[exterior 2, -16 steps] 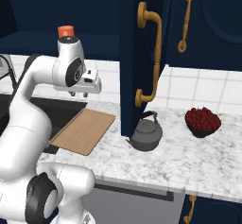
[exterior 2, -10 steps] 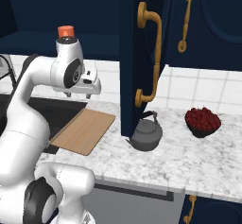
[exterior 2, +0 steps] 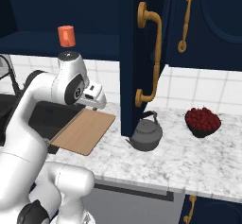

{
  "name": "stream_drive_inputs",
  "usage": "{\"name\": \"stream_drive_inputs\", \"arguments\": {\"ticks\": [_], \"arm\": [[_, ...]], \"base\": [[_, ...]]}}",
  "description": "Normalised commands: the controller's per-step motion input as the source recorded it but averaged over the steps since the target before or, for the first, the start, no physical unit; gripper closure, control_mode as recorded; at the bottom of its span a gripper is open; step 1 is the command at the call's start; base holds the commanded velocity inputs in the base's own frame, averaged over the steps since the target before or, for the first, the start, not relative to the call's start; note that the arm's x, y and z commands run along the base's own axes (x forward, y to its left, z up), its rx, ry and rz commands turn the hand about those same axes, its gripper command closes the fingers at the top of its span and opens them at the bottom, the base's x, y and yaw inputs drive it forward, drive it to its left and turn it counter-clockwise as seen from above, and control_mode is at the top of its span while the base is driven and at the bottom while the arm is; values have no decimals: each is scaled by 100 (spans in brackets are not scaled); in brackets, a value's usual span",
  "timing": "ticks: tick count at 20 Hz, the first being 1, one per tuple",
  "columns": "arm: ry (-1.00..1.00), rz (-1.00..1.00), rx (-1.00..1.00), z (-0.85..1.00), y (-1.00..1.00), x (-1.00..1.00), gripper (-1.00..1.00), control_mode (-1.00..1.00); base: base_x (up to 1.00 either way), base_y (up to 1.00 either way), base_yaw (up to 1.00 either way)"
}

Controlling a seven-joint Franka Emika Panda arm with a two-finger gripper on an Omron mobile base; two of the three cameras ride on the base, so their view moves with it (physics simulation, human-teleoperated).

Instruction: Pick the kettle from the counter and place it on the tray. Then pick the mug from the cabinet and place it on the tray. Then close the cabinet doors.

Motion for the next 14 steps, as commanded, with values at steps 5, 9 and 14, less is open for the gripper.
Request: {"name": "stream_drive_inputs", "arguments": {"ticks": [5,9,14], "arm": [[0,-18,0,-27,-41,0,-100,-100],[1,-16,0,-10,-45,1,-100,-100],[4,-9,0,-11,-54,16,-100,-100]], "base": [[0,0,0],[0,0,0],[0,0,0]]}}
